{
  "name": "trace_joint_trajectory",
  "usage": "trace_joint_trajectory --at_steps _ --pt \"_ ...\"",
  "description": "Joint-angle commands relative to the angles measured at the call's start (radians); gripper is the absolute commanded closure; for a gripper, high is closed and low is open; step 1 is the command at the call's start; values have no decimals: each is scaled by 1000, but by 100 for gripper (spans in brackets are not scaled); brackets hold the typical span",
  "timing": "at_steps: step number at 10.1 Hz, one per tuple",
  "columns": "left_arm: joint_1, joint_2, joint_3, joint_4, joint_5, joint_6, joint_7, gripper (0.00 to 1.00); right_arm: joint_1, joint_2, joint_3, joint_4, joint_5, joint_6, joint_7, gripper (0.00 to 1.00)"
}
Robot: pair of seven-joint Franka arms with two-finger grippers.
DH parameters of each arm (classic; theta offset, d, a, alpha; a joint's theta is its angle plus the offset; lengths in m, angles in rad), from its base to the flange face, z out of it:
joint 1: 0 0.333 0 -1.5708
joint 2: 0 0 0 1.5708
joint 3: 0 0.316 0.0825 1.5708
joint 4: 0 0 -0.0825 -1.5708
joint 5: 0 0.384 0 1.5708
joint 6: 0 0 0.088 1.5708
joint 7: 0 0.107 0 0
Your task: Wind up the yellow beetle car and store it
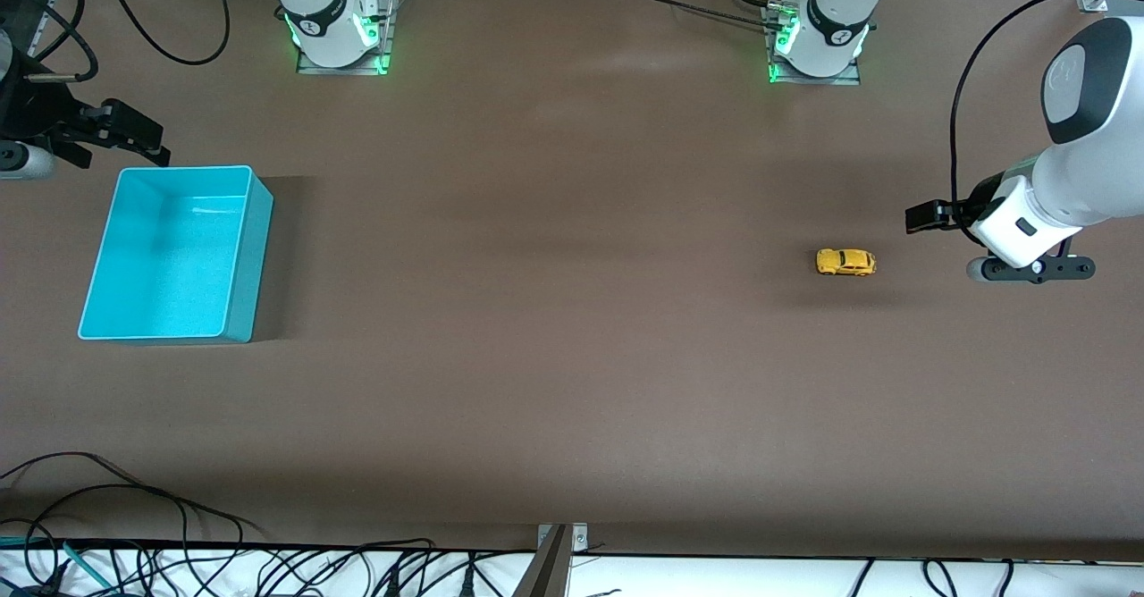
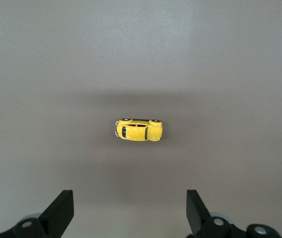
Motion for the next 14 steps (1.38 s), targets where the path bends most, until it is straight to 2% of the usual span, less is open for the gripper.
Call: trace_joint_trajectory --at_steps 1,14 --pt "-2 11 4 29 -15 -24 -8 0 0 0 -2 15 -4 -19 -6 0" --pt "-4 13 4 26 -17 -24 -95 0 1 -1 0 15 -3 -19 -10 0"
